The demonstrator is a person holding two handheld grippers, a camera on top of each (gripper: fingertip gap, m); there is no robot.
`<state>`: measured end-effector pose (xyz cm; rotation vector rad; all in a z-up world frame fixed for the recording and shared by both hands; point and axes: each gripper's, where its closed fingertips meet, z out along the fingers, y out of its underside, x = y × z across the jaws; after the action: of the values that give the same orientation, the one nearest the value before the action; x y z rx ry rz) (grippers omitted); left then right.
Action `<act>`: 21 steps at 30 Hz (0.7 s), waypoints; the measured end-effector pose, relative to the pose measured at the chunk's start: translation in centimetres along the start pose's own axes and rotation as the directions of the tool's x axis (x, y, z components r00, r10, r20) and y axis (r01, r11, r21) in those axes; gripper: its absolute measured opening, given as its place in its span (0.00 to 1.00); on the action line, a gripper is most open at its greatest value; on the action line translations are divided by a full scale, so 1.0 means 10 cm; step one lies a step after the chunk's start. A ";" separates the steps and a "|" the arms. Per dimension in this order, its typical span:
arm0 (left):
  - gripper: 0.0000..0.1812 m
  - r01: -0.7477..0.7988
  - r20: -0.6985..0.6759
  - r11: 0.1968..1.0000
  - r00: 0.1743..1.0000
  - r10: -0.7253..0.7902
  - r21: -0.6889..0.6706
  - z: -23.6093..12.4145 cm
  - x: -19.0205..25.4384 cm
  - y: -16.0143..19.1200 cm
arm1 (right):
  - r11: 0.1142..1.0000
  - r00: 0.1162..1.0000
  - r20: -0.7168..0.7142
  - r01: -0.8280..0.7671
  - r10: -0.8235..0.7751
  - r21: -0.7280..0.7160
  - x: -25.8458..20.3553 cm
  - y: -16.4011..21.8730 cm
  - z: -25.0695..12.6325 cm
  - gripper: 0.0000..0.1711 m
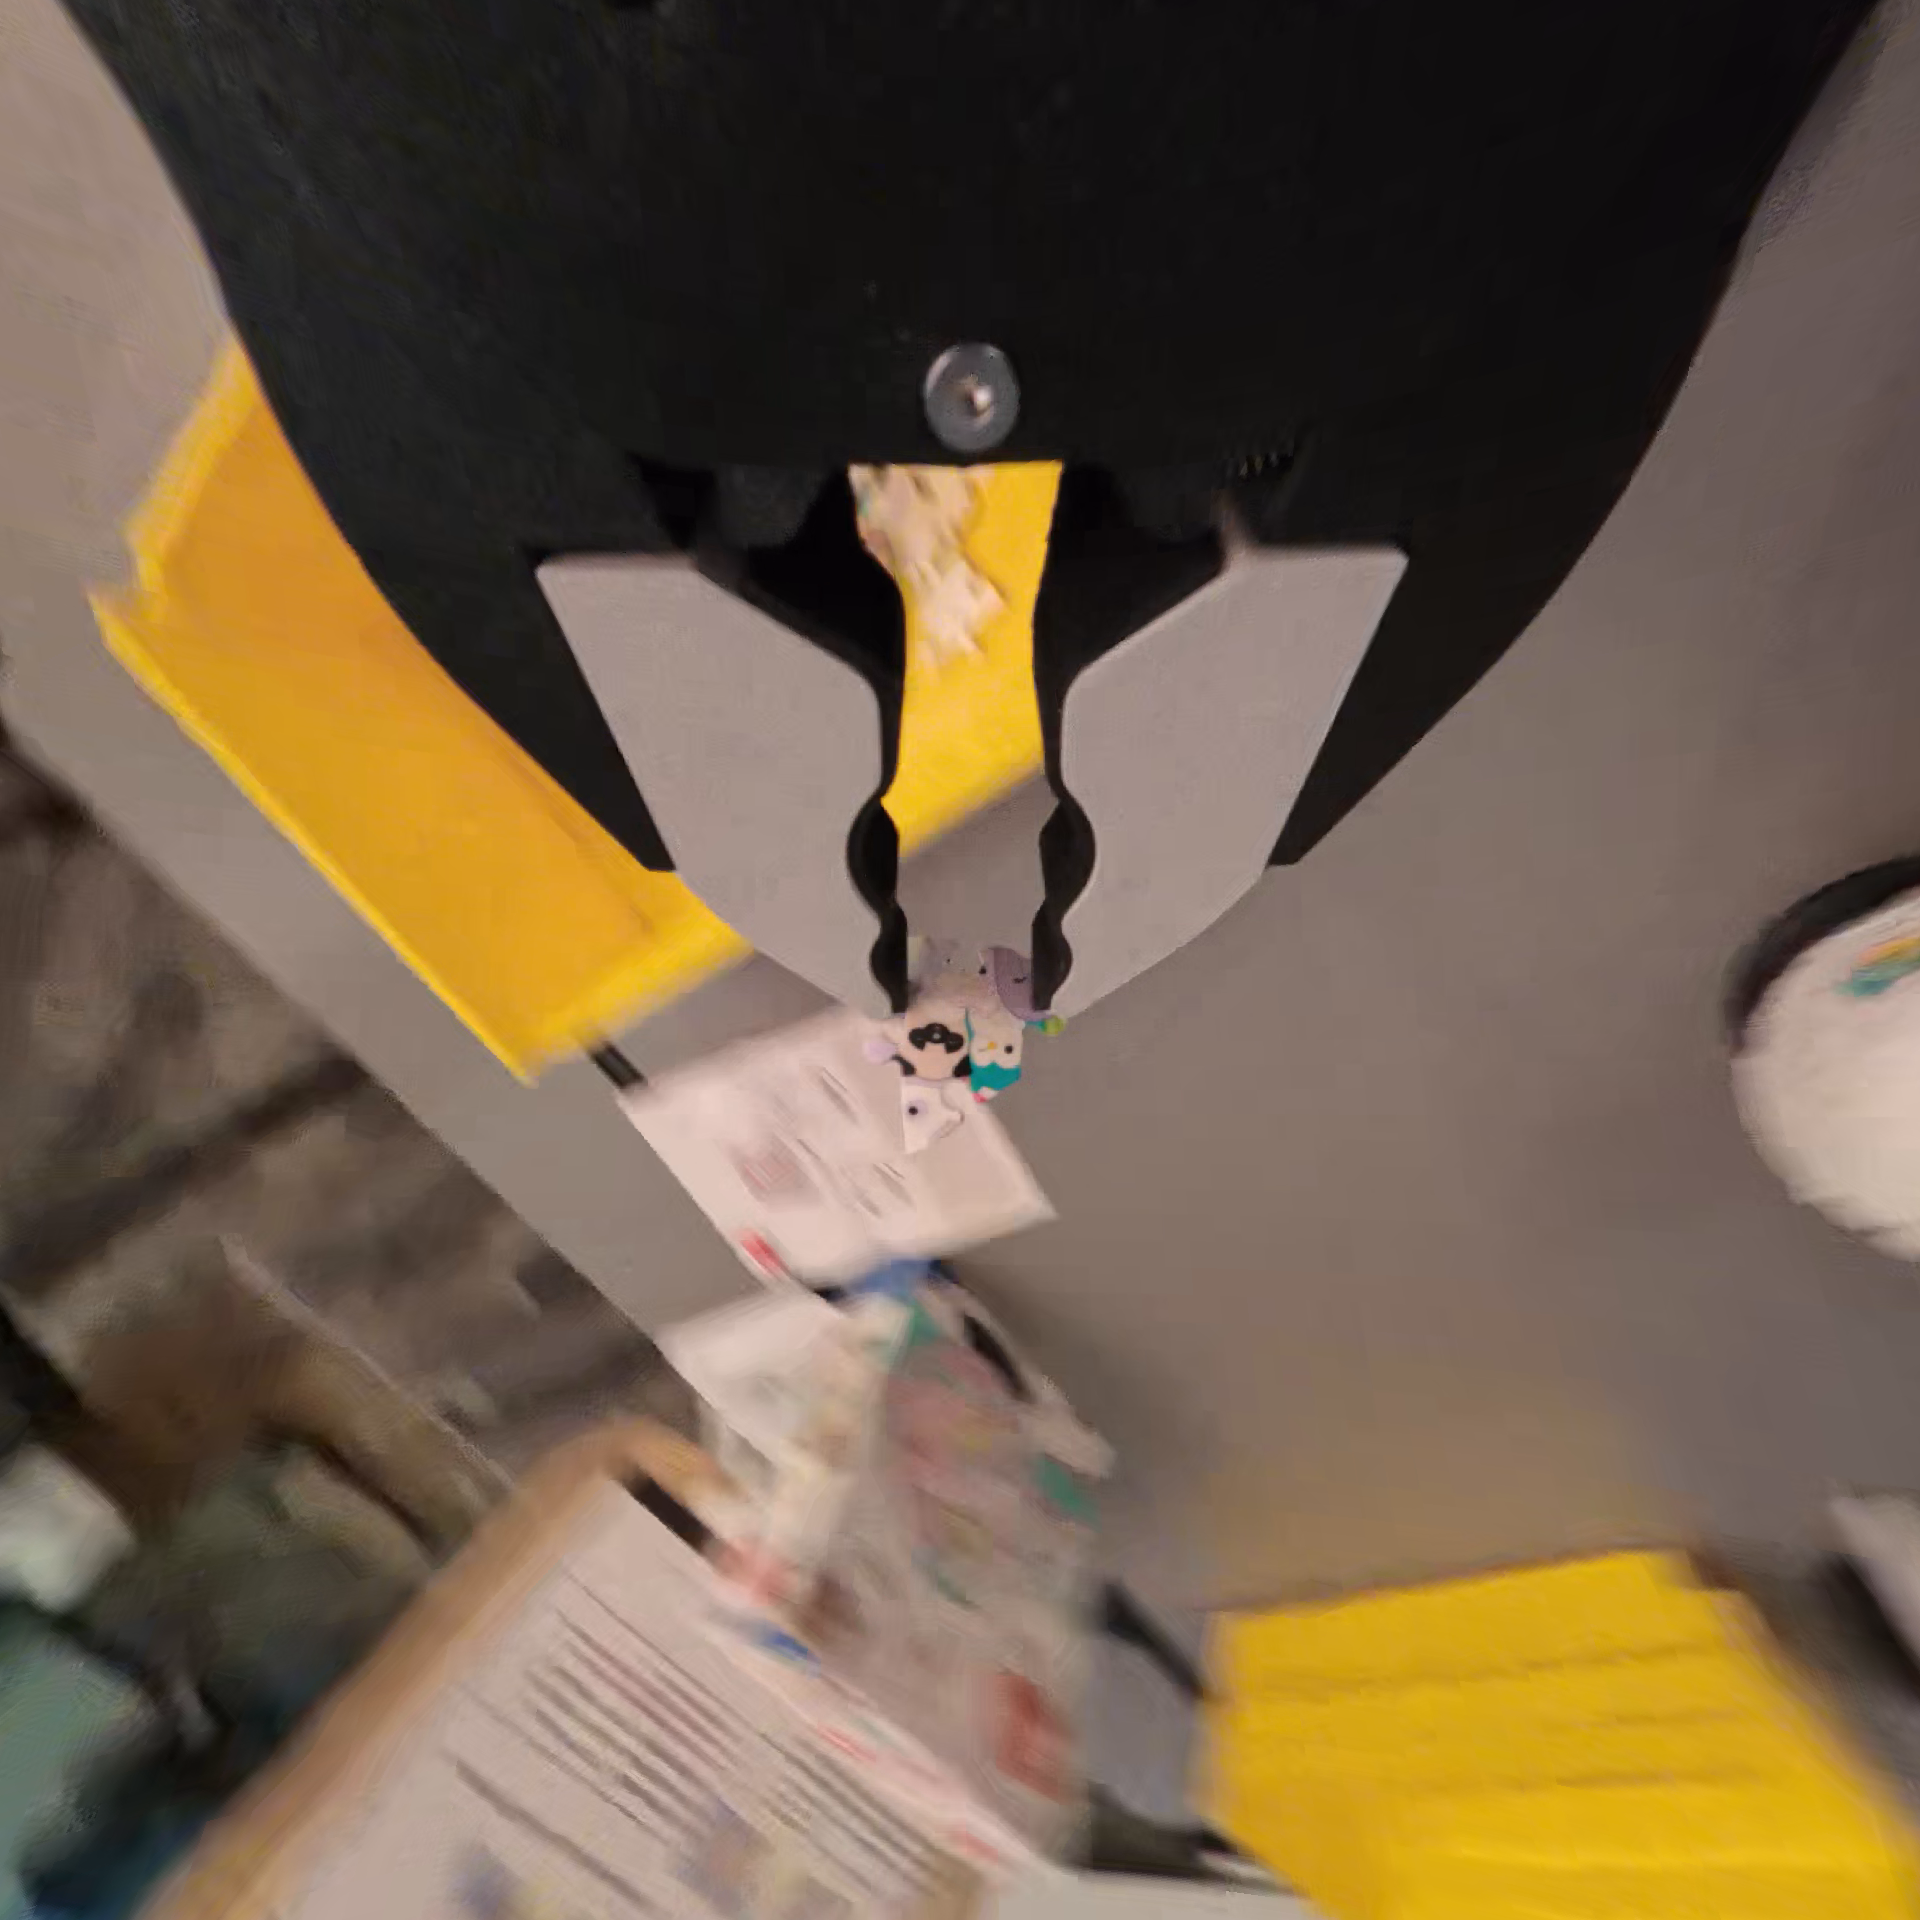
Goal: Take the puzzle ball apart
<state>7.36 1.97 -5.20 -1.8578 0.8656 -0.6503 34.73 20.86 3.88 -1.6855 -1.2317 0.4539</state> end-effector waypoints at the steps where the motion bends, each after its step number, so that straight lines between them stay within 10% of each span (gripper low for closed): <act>1: 0.20 0.001 -0.001 1.000 1.000 -0.001 0.004 0.00 0.01 0.01 | 0.992 0.991 -0.080 -0.111 0.106 -0.061 0.32 0.24 -0.03 0.14; 8: 0.20 0.029 -0.031 0.999 0.999 -0.028 0.035 -0.01 0.12 -0.05 | 0.713 0.751 -0.059 -0.646 0.658 -0.271 0.61 1.43 0.31 0.14; 13: 0.20 0.010 -0.015 1.000 1.000 -0.010 0.011 -0.02 0.14 -0.05 | 0.759 0.849 -0.260 -0.528 0.459 -0.381 0.83 1.80 0.33 0.21; 18: 0.20 0.027 -0.003 1.000 1.000 -0.027 0.010 -0.02 0.13 -0.04 | 0.941 0.925 -0.306 -0.290 0.228 -0.176 0.57 0.97 0.18 0.18; 21: 0.19 0.068 -0.015 0.998 0.998 -0.068 0.012 0.03 0.12 -0.02 | 1.000 0.991 -0.132 -0.021 0.018 -0.018 -0.43 0.23 0.30 0.21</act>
<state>8.36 1.29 -5.06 -1.8801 0.8085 -0.7105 31.85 18.44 -0.50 -1.7168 -1.1269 0.3375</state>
